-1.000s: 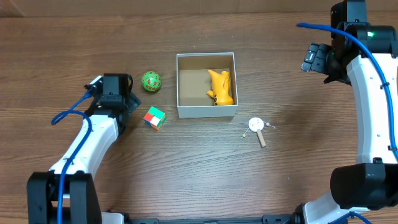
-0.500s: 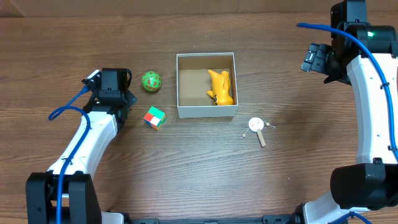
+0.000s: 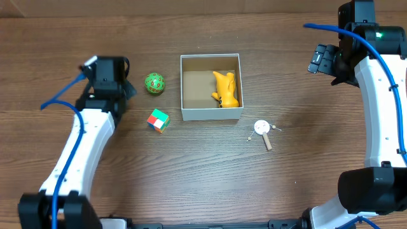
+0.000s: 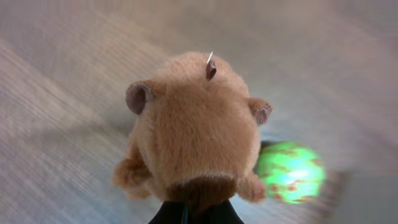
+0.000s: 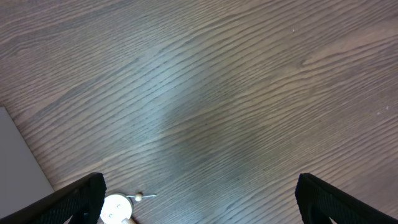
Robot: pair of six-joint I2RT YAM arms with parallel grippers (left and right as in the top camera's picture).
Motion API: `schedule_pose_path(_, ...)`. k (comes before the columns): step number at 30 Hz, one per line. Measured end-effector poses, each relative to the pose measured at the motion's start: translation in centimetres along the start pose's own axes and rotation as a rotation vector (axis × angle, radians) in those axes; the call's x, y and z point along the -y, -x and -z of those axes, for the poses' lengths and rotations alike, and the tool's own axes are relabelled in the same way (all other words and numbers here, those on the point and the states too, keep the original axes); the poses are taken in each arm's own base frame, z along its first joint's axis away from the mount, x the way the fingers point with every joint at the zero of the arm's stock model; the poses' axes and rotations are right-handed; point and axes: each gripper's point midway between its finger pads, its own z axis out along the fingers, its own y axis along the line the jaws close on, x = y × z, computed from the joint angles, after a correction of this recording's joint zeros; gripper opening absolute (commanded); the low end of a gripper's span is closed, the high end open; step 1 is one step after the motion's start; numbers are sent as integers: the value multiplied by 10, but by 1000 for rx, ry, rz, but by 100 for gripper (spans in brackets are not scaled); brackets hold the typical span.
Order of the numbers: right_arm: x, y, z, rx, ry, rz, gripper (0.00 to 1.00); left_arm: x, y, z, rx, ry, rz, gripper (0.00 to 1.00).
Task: Pack container
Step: 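Carry the capybara with the left gripper and drop it into box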
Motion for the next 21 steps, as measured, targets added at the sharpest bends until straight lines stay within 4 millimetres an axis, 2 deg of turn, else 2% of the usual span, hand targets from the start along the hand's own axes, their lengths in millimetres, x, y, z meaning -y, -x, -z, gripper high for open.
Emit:
schedule_pose_path(4, 0, 0, 0, -1, -1, 0, 100, 36, 29, 42, 65, -154, -4, 4)
schedule_pose_path(9, 0, 0, 0, 0, 0, -1, 100, 92, 38, 91, 101, -385, -39, 4)
schedule_pose_path(12, 0, 0, 0, 0, 0, -1, 100, 129, 27, 113, 103, -523, -92, 4)
schedule_pose_path(16, 0, 0, 0, 0, -1, -1, 100, 173, 2, 143, 101, -674, -186, 4)
schedule_pose_path(18, 0, 0, 0, -1, -1, 0, 100, 187, -7, 155, 109, -726, -226, 4)
schedule_pose_path(19, 0, 0, 0, 0, -1, -1, 100, 200, -20, 167, 108, -770, -273, 4)
schedule_pose_path(21, 0, 0, 0, -1, -1, 0, 100, 207, -30, 174, 108, -788, -306, 4)
